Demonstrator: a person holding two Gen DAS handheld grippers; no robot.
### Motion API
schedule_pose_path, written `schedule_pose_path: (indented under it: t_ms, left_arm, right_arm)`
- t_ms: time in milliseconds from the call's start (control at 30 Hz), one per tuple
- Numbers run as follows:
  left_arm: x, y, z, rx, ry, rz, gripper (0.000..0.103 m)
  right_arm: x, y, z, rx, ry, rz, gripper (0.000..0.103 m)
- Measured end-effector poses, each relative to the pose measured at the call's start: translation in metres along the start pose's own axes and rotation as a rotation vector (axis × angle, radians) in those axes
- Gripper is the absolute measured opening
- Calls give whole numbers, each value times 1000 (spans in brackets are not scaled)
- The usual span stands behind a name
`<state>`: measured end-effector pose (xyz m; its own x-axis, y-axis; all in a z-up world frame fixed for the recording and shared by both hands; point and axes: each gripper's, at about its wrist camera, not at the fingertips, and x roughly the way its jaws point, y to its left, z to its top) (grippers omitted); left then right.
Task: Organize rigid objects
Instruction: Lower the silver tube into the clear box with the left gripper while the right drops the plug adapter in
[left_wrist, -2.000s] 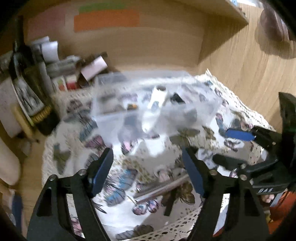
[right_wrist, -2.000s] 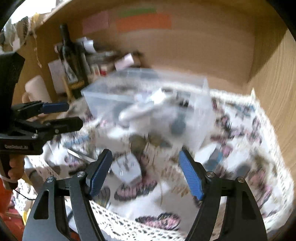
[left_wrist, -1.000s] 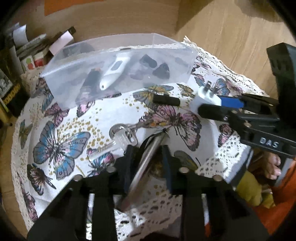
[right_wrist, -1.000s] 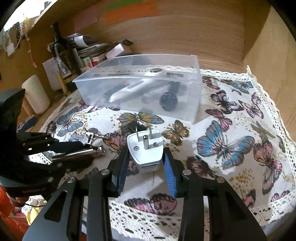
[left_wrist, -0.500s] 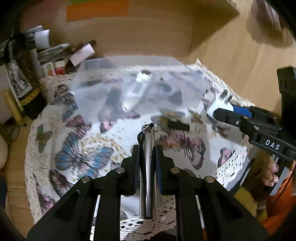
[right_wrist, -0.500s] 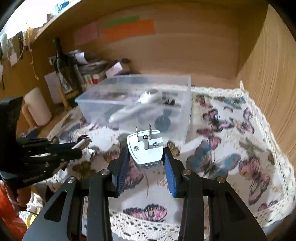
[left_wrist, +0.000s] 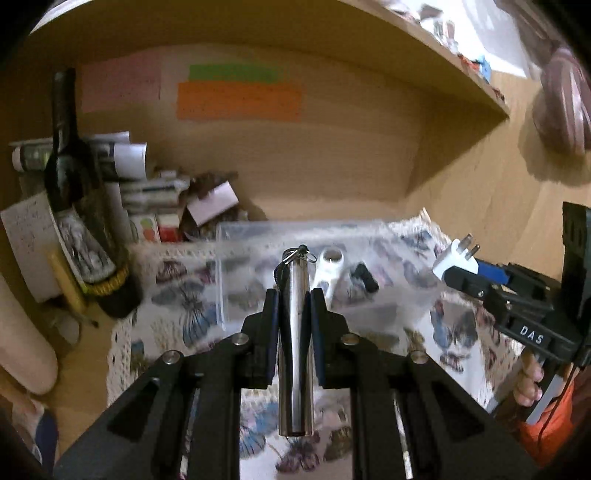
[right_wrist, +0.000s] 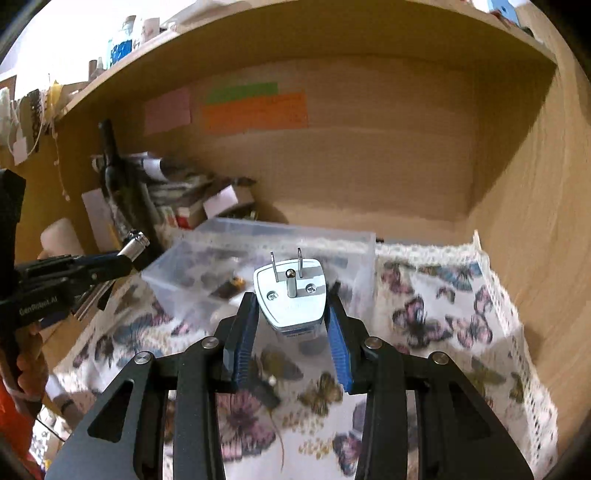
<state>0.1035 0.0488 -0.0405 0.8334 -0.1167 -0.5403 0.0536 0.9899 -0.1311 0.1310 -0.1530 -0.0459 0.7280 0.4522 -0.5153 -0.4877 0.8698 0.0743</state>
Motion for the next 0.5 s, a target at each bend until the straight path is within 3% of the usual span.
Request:
schedule_pose_path:
  t_ms: [267, 500]
  left_arm:
    - [20, 7, 37, 5, -26, 20, 16]
    - [57, 15, 45, 5, 31, 15, 16]
  right_arm:
    - [16, 2, 33, -18, -51, -4, 34]
    - [46, -1, 40, -25, -10, 2, 34]
